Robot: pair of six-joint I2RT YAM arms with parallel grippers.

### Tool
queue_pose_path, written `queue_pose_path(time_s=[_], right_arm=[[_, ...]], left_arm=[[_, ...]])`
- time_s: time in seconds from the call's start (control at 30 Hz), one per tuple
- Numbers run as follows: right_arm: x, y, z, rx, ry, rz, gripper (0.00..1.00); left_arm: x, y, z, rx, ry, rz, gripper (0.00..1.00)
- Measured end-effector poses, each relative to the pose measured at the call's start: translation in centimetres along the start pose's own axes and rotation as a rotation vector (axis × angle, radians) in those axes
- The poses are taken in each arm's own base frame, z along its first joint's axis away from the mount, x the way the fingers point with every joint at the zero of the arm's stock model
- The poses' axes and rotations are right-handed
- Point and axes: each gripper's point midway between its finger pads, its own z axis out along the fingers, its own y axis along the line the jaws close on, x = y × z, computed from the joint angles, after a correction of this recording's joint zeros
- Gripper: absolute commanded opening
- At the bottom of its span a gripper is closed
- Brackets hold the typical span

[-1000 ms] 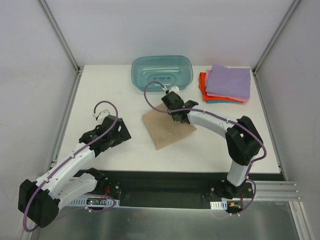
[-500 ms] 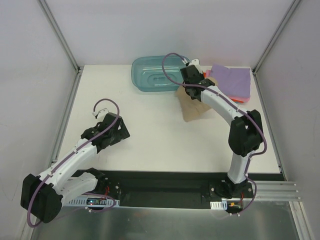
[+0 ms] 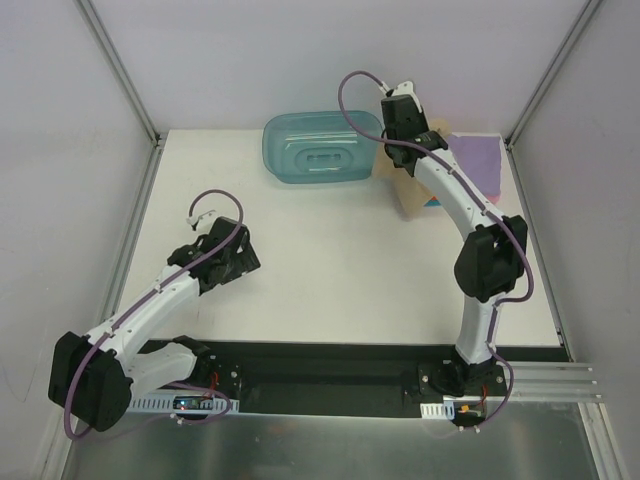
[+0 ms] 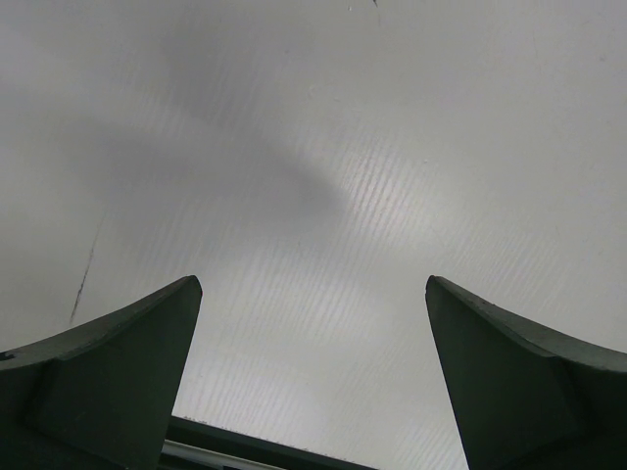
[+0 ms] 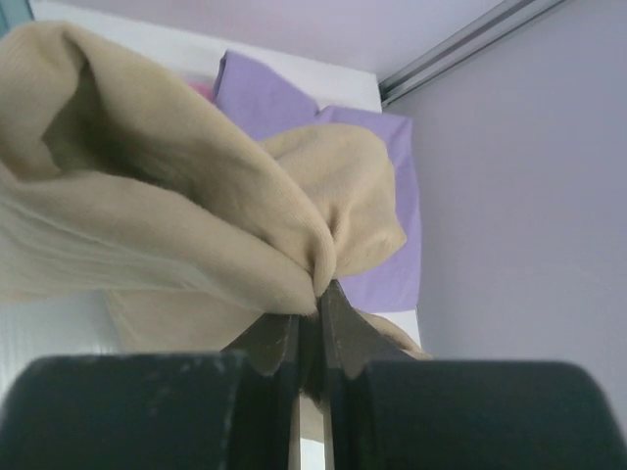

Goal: Fold and stack the t-shirts
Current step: Put the neatly folded tshirt into the corner of the board with the right arm

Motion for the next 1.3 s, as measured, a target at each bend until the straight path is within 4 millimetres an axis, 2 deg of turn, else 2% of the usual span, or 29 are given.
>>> queue_pose_path(time_s=[0.37,0.43,0.53,0.67,0.77,0.87,1.03,1.2,1.3], right_arm=[[-6.8,-4.7,0.2,0.067,-0.112,0.177,0.01],[-7.4,-5.1,0.4,0.066,-0.124,0.216,0.01],[-7.3,-5.5,1.4,0.049,-0.119,0.275,0.01],[-5.5,-6.0,3.9,0.027,-0.071,0.327,0.01],[-3.3,-6.3,6.5,0.015,-0.009,0.358,0.01],[-0.4,-6.8,9.4,0.022,0.067,0.405,0.01],[3.8,-8.0,13.1,0.050,0.167,0.473,0.02],[7.2,-9.4,16.3,0.066,0.234,0.546,0.16],[9.0,-9.6,17.6,0.065,0.267,0.575,0.32]], left_arm=[[-0.7,-0.6,0.2,-0.009,0.005,-0.002,0.99],[-0.9,-0.7,0.1,-0.007,0.002,-0.003,0.99],[-1.3,-0.9,0.1,-0.008,0.000,-0.006,0.99],[-1.4,-1.2,0.3,-0.014,0.006,0.004,0.99],[-1.3,-1.3,0.7,-0.024,0.018,0.013,0.99],[-1.2,-1.4,1.0,-0.031,0.033,0.020,0.99],[-1.2,-1.7,1.2,-0.028,0.050,0.020,0.99],[-1.1,-2.1,1.4,-0.029,0.064,0.022,0.99],[-1.2,-2.4,1.5,-0.027,0.073,0.024,0.99]])
